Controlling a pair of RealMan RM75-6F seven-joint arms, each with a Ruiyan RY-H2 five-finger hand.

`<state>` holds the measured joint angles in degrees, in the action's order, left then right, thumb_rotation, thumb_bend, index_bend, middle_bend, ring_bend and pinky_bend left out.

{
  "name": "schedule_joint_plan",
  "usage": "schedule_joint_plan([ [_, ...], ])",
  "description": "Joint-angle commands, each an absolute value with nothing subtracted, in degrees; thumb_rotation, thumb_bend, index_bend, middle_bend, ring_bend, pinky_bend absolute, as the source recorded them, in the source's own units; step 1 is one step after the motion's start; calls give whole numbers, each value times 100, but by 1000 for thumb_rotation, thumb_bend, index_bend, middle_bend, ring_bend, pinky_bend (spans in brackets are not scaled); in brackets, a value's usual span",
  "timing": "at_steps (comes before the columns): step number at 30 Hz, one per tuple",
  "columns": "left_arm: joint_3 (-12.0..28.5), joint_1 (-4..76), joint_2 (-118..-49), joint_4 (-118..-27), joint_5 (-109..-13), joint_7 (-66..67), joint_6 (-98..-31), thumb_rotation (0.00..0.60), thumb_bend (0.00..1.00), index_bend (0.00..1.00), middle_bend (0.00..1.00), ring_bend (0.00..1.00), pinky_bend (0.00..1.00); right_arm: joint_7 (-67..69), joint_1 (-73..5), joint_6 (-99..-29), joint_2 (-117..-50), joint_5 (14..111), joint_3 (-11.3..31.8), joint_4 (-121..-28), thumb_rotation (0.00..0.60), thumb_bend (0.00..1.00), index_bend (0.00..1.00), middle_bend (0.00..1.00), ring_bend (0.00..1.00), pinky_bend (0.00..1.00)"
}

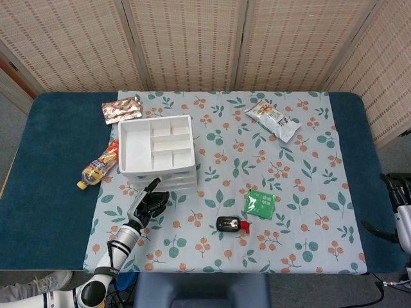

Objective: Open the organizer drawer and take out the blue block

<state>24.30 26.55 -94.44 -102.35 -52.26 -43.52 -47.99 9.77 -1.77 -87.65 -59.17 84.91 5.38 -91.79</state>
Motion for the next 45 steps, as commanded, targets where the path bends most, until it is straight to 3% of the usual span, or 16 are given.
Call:
schedule_joint_plan([
  [1, 2425, 2641, -9436, -10239, -5230, -4370, -4781, 600, 490, 255, 861, 902, 1000, 974, -173, -8770, -5912, 8491, 538, -9189, 600, 128, 2, 127, 0, 62],
  [27, 2150, 2321, -9191, -10389, -5629, -4629, -4645, 600, 490, 286, 861, 902, 1000, 927, -193, -8732, -5938, 8527, 518, -9201, 600, 129, 2, 127, 0, 62],
  [38, 1577, 2159, -8710, -10381, -7481, -3130, -5737, 600, 489, 227, 859, 902, 1000, 904, -210, -8760, -5900, 8521, 559, -9222, 600, 128, 2, 127, 0, 62],
  [45, 1357, 2133, -8265, -10383, -8091, -2129, -6244, 600, 489, 217, 858, 902, 1000, 898, -193, -8841, -5820, 8486, 620, -9246, 600, 129, 2, 127, 0, 62],
])
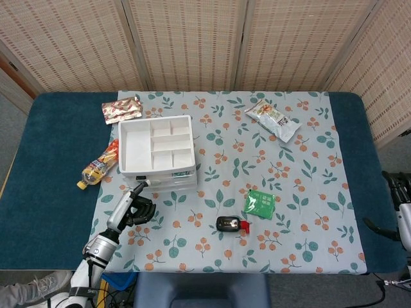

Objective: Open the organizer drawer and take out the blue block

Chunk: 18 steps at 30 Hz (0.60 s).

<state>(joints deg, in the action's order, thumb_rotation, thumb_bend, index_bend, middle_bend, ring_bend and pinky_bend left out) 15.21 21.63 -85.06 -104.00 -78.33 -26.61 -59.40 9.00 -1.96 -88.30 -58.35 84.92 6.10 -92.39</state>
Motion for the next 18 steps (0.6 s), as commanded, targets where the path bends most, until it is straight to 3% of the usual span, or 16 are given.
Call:
schedule_joint_plan([
  [1, 1315, 2136, -8214, -10383, -8136, -1890, -6304, 600, 490, 216, 858, 902, 1000, 898, -191, -8852, -5810, 8478, 630, -9248, 600, 129, 2, 127, 0, 62],
  [18, 1211, 2349, -8391, -10245, -7796, -208, -6695, 600, 489, 216, 858, 902, 1000, 966, -122, -8993, -5743, 8448, 678, -9261, 600, 128, 2, 127, 0, 58],
])
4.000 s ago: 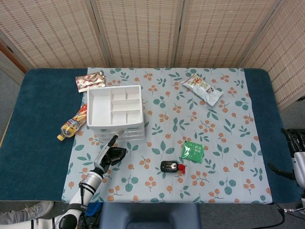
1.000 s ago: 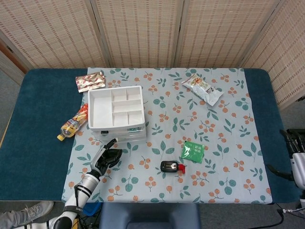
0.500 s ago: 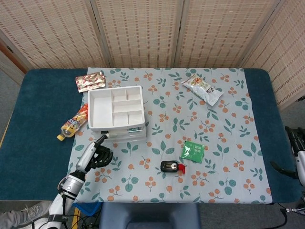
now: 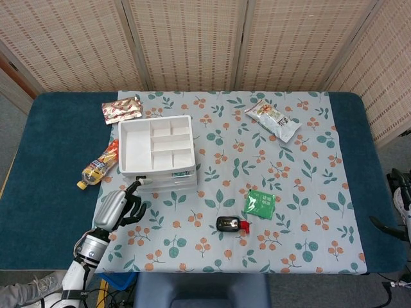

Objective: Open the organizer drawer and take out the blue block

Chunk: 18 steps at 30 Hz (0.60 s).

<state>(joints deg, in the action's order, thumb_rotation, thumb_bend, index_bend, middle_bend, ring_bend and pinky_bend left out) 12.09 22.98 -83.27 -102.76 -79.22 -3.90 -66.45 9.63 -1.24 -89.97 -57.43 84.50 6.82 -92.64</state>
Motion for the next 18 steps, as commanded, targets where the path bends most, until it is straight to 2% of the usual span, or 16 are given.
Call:
schedule_joint_plan([
  [1, 1213, 2360, -8409, -10241, -7764, -159, -6707, 600, 489, 216, 858, 902, 1000, 970, -120, -8991, -5746, 8446, 676, -9258, 600, 128, 1, 127, 0, 58],
  [18, 1180, 2509, -8620, -10057, -7500, 474, -6939, 600, 489, 219, 858, 902, 1000, 1038, -91, -8962, -5806, 8406, 659, -9175, 600, 128, 2, 127, 0, 58],
])
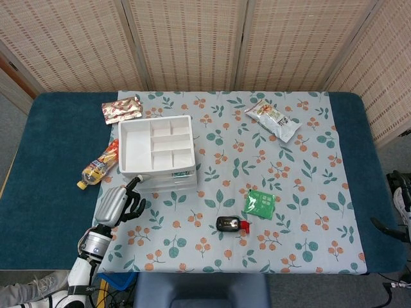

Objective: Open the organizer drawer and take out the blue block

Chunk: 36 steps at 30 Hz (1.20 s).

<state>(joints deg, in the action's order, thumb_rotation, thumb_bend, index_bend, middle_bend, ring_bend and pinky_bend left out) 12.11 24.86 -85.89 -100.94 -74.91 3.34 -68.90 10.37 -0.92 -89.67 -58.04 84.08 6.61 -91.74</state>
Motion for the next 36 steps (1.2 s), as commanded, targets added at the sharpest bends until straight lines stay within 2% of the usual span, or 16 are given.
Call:
schedule_joint_plan([
  [1, 1163, 2522, -8621, -10051, -7496, 580, -6948, 600, 489, 220, 858, 902, 1000, 1038, -91, -8949, -5807, 8406, 651, -9177, 600, 128, 2, 127, 0, 58],
  [18, 1131, 2681, -8824, -9959, -7426, 1191, -7094, 600, 489, 251, 858, 902, 1000, 1059, -67, -8900, -5835, 8357, 635, -9129, 600, 128, 2, 127, 0, 58],
  [28, 1159, 2757, -8825, -9956, -7368, 1214, -7076, 600, 489, 303, 858, 902, 1000, 1072, -64, -8900, -5836, 8349, 648, -9115, 600, 128, 1, 127, 0, 58],
  [36, 1034, 2731, -8711, -10036, -7486, 1152, -7095, 600, 490, 329, 858, 902, 1000, 1061, -74, -8887, -5839, 8351, 655, -9118, 600, 128, 1, 127, 0, 58],
])
